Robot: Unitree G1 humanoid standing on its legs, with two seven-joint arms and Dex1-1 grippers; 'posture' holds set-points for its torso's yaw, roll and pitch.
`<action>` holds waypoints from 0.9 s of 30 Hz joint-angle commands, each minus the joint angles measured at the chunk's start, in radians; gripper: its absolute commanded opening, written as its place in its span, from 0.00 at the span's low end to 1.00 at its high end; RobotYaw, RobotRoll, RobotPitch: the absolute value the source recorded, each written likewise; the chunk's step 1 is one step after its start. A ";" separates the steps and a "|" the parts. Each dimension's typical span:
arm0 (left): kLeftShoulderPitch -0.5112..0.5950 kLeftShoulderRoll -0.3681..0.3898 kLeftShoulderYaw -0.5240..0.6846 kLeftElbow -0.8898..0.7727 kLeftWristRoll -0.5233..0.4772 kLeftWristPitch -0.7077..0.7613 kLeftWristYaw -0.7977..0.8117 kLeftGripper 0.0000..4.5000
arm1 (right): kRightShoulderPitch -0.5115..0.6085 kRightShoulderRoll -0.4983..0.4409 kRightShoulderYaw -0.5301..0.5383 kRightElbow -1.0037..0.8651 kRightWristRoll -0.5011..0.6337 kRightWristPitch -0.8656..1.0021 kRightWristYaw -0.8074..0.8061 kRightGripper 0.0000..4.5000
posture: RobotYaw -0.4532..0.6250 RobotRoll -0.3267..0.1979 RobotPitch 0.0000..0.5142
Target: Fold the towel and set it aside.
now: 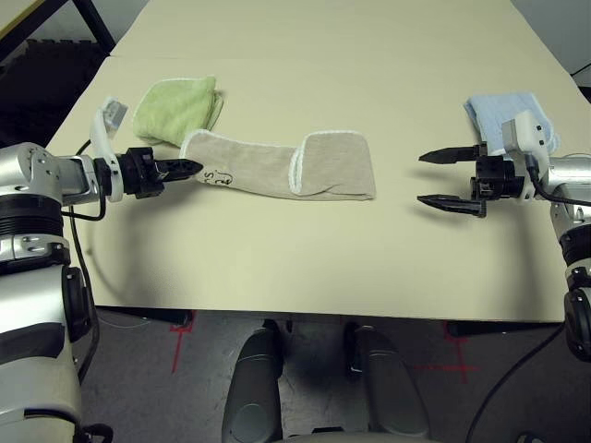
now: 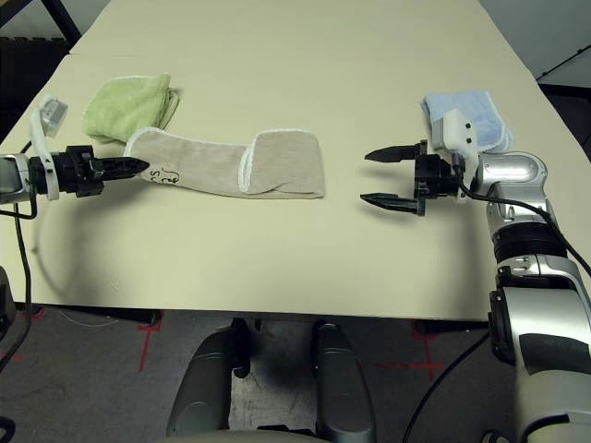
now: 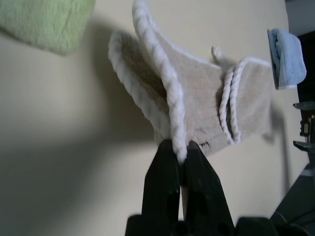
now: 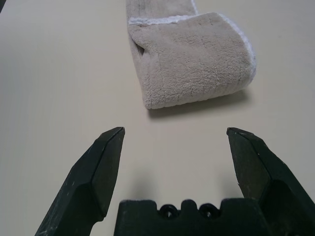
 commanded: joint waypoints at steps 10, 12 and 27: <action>-0.108 -0.037 -0.034 -0.228 -0.114 0.156 -0.059 0.01 | 0.013 0.026 0.000 -0.007 0.005 0.004 -0.005 1.00 | 0.41 0.62 0.38; -0.127 -0.099 -0.026 -0.248 -0.126 0.164 -0.033 0.01 | 0.008 0.026 0.000 -0.006 0.004 0.007 -0.005 1.00 | 0.41 0.62 0.38; -0.240 -0.351 -0.018 -0.229 -0.151 0.150 0.052 0.01 | 0.010 0.010 -0.002 -0.014 -0.001 0.012 -0.008 1.00 | 0.39 0.62 0.37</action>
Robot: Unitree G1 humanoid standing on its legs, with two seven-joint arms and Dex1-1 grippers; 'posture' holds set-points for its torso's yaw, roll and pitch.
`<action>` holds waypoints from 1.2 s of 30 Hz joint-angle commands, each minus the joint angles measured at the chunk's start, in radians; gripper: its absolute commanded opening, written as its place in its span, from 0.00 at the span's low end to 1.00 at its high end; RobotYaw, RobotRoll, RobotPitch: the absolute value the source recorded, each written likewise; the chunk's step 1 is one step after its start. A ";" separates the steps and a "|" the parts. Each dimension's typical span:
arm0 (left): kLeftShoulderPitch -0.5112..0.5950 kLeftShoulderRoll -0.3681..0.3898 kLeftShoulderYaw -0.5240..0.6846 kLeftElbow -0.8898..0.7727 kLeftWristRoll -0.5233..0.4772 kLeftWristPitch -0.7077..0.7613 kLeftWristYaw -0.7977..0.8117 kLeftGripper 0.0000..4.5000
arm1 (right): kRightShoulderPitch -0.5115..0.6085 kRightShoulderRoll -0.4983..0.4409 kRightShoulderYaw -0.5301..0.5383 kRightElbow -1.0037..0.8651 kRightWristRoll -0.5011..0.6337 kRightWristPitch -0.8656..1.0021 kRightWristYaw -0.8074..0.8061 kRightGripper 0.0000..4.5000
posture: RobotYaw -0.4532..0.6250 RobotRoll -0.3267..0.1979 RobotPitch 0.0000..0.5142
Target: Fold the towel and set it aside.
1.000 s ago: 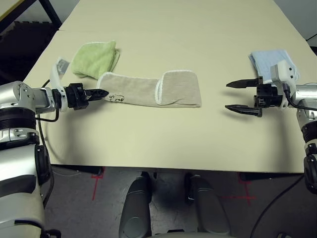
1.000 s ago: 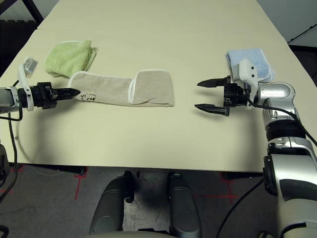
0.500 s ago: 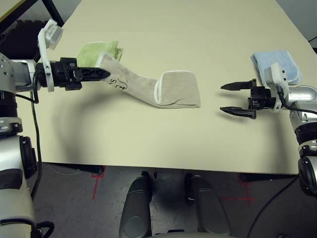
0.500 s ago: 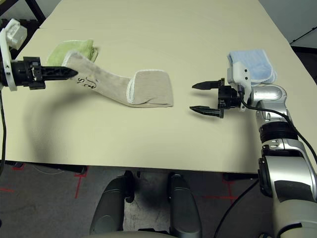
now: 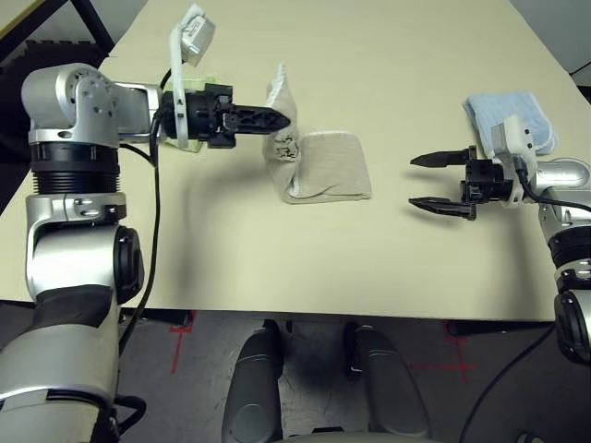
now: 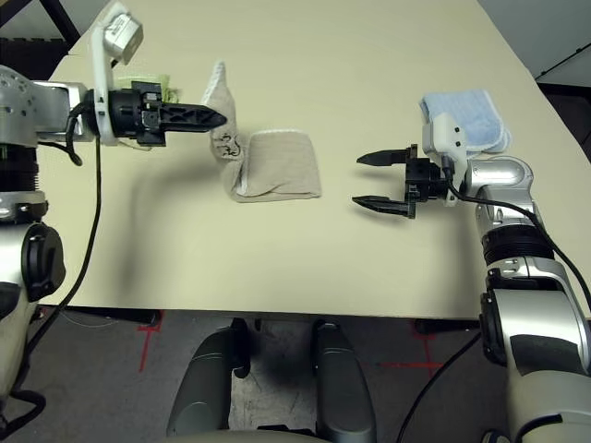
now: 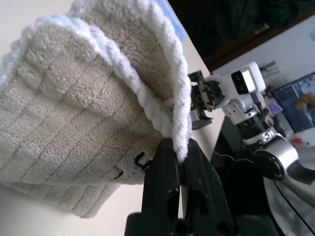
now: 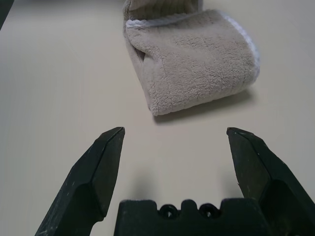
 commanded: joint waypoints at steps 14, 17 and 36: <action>0.057 -0.180 -0.121 0.004 0.049 -0.095 0.087 0.01 | 0.000 -0.012 0.004 0.000 -0.009 -0.012 -0.013 1.00 | 0.39 0.62 0.36; 0.070 -0.221 -0.127 0.046 0.092 -0.164 0.137 0.01 | 0.000 -0.012 0.005 0.000 -0.011 -0.014 -0.016 1.00 | 0.39 0.62 0.36; 0.049 -0.348 -0.107 0.072 0.087 -0.144 0.169 0.01 | 0.000 -0.020 0.007 0.007 -0.024 -0.022 -0.019 1.00 | 0.38 0.62 0.36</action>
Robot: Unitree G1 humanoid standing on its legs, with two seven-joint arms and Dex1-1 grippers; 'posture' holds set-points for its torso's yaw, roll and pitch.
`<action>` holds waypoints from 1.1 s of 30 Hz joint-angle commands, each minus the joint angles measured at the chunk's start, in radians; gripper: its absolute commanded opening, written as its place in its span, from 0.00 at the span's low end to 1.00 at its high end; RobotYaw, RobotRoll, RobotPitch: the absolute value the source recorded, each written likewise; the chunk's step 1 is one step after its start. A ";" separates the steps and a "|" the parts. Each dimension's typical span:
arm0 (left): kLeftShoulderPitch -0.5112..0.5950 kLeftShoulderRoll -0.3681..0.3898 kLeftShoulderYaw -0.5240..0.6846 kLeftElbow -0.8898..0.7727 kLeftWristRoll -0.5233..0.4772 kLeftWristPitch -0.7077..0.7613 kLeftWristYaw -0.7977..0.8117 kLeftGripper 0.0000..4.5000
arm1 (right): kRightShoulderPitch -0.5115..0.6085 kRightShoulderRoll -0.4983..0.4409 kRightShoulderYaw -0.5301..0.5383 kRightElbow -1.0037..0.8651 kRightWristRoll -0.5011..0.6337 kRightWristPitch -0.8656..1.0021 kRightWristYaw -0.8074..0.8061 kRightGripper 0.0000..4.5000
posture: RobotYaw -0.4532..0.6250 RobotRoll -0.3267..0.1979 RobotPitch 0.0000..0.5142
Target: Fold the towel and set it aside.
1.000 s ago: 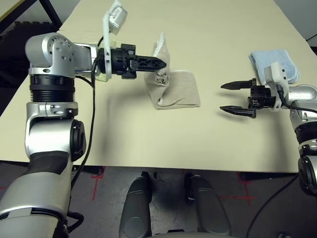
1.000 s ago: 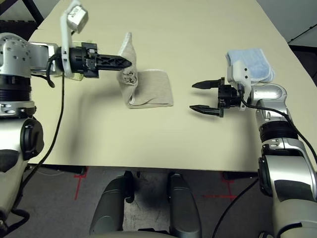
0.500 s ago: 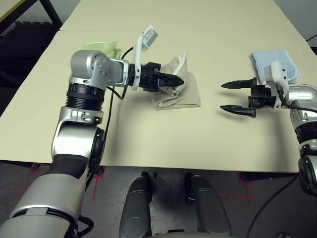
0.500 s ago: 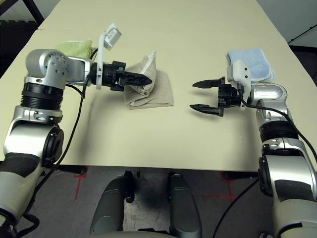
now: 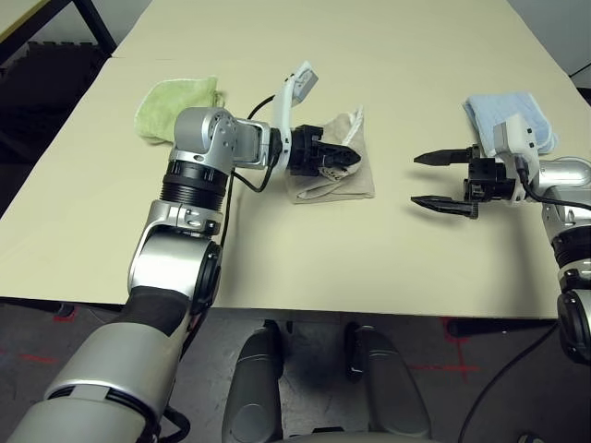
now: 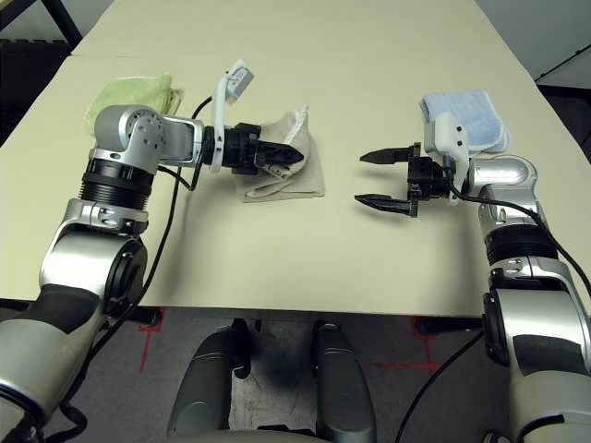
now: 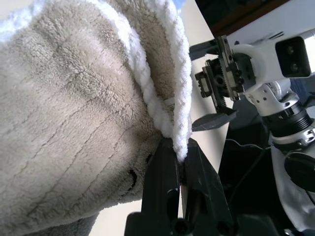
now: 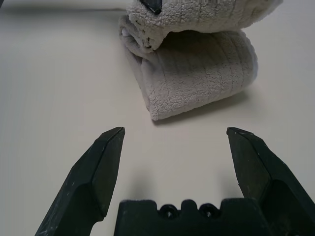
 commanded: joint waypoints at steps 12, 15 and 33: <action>0.032 -0.008 -0.107 -0.053 0.018 -0.011 -0.021 0.34 | 0.007 -0.013 0.005 0.003 -0.010 -0.009 -0.002 1.00 | 0.37 0.62 0.36; 0.028 0.013 -0.109 -0.082 0.010 -0.009 -0.031 0.59 | 0.004 -0.016 0.003 0.004 -0.009 -0.007 -0.002 1.00 | 0.37 0.62 0.36; 0.328 0.352 0.042 -0.461 0.021 -0.511 -0.207 0.99 | -0.034 0.050 -0.057 -0.068 0.104 0.149 -0.059 1.00 | 0.39 0.62 0.37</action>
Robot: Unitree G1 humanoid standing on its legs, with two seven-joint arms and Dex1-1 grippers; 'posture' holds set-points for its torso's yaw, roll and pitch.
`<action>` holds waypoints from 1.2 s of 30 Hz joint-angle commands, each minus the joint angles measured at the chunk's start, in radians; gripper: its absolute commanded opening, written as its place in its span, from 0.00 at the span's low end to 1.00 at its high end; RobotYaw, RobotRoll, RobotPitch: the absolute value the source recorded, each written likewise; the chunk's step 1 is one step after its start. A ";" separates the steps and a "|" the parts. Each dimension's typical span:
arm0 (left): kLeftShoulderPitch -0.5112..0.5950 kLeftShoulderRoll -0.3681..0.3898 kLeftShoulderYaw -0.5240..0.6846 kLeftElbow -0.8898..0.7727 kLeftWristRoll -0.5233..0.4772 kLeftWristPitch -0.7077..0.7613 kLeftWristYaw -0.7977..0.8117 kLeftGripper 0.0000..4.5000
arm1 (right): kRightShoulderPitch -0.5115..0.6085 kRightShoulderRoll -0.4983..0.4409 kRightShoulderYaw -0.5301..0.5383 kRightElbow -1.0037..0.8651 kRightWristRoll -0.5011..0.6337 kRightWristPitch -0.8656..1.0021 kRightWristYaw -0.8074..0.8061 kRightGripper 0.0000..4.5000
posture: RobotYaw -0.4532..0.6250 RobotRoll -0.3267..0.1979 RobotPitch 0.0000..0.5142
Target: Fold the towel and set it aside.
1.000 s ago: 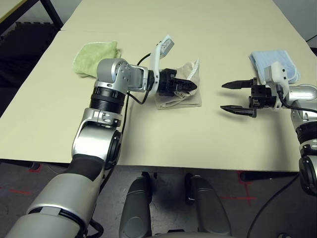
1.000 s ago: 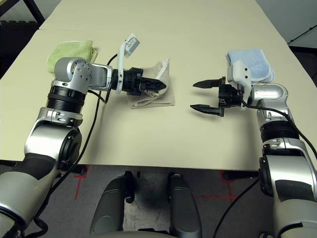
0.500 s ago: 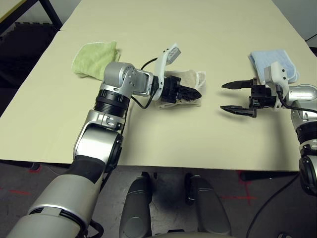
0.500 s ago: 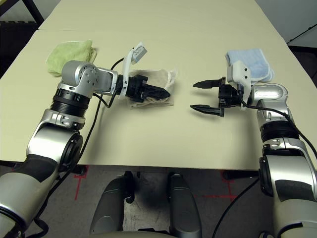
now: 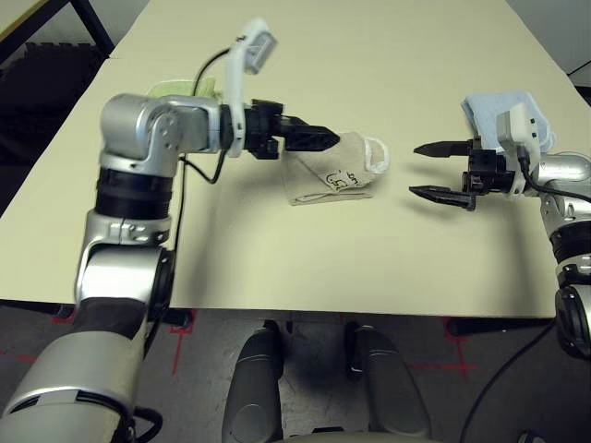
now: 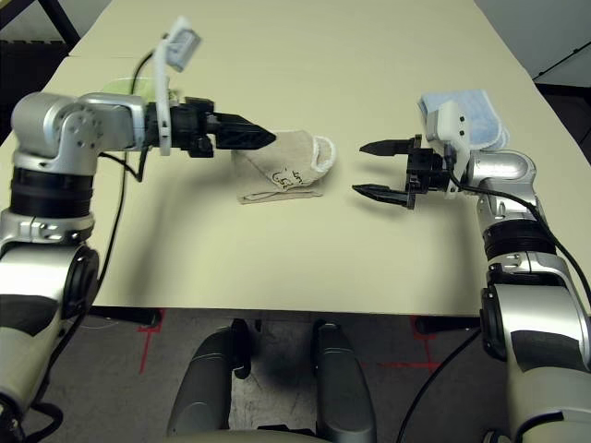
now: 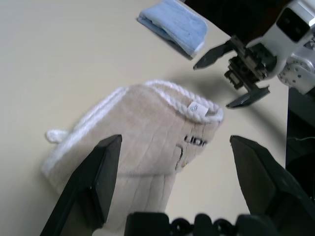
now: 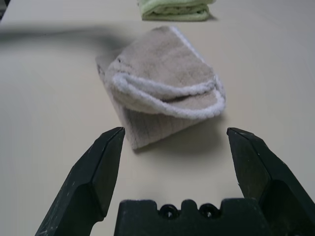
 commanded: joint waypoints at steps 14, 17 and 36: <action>0.214 0.084 0.029 0.022 0.077 -0.558 -0.268 1.00 | -0.019 -0.016 0.002 -0.056 0.036 0.052 0.057 0.28 | 0.38 0.62 0.35; 0.203 0.091 0.005 0.059 0.102 -0.605 -0.316 1.00 | -0.012 -0.022 0.009 -0.059 0.033 0.047 0.072 0.01 | 0.38 0.62 0.35; 0.100 0.030 -0.068 0.277 0.215 -0.712 -0.382 0.17 | -0.023 0.051 0.009 -0.186 0.076 0.128 0.030 0.00 | 0.37 0.62 0.38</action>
